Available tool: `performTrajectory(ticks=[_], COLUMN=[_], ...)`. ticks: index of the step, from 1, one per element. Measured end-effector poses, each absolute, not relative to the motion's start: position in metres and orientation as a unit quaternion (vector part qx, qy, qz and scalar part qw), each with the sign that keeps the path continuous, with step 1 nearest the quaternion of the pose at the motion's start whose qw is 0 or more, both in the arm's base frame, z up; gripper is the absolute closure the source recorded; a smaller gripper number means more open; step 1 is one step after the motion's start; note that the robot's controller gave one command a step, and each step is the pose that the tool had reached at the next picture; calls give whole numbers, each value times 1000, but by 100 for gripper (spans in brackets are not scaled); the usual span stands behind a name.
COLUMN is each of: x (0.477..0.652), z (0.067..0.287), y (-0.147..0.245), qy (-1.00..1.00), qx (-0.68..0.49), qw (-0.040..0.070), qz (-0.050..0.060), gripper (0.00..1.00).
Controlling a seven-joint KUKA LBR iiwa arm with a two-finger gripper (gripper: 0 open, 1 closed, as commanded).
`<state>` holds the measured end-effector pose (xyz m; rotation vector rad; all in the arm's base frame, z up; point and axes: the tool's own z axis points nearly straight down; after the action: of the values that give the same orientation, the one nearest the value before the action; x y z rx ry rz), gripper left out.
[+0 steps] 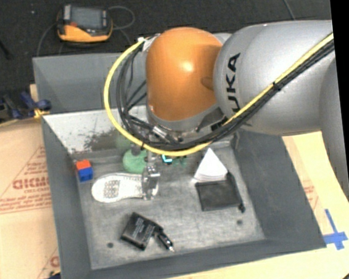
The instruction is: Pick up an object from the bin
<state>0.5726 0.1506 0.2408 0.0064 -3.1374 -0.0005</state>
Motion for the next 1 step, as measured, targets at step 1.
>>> performTrajectory(ticks=[1], x=[574], z=[245], y=[150], qy=[-1000], qx=[0], qw=[-2], qz=[-1], gripper=[0])
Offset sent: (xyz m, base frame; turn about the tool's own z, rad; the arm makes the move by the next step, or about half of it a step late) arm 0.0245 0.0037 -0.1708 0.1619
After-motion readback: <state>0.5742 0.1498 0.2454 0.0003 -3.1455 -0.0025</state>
